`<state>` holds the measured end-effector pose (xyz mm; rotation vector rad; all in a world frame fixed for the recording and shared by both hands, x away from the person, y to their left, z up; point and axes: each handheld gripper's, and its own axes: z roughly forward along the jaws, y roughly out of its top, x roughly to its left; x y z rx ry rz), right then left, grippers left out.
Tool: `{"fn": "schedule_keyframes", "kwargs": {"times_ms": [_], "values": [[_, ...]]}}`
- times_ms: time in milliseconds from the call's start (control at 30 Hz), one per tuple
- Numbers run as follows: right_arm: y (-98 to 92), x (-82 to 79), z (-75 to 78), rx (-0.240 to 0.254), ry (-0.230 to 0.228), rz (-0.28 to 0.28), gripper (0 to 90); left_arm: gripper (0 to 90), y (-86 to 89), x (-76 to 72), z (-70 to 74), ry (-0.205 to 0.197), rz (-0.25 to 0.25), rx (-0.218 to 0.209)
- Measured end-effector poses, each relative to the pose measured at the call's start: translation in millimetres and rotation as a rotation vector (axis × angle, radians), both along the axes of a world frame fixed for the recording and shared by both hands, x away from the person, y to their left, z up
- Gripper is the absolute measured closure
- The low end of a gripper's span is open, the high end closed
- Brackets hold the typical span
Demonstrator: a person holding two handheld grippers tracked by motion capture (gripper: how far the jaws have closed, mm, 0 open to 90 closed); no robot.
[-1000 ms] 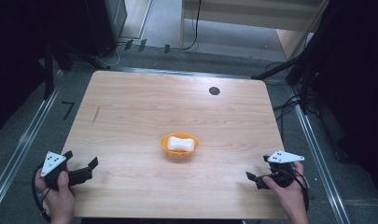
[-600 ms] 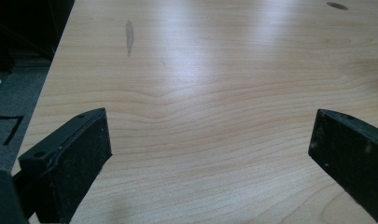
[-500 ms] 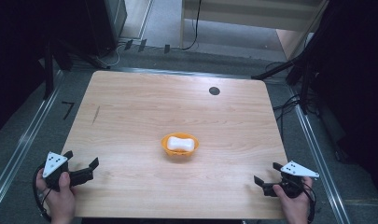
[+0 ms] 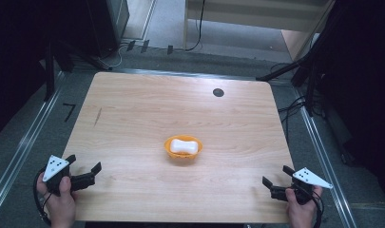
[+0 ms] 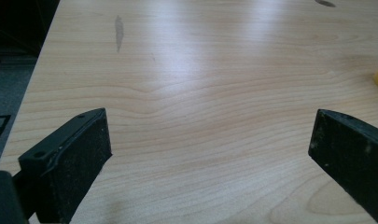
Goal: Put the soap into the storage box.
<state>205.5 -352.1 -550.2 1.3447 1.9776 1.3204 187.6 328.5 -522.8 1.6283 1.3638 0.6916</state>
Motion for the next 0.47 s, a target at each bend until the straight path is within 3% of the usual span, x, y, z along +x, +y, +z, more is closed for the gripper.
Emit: {"fn": "schedule_keyframes", "kwargs": {"times_ms": [200, 333, 467], "values": [[2.4, -2.5, 0.1, -0.022, -0.008, -0.014, 0.0, 0.0, 1.8, -3.4, -0.1, -0.015, -0.007, -0.024], [0.9, -3.6, 0.0, -0.008, -0.018, -0.042, 0.0, 0.0, 1.0, -4.7, -0.2, -0.029, -0.013, -0.019], [0.1, -5.5, 0.0, 0.006, -0.028, -0.056, 0.0, 0.0, 0.2, -3.0, -0.1, -0.007, -0.012, -0.008]]}}
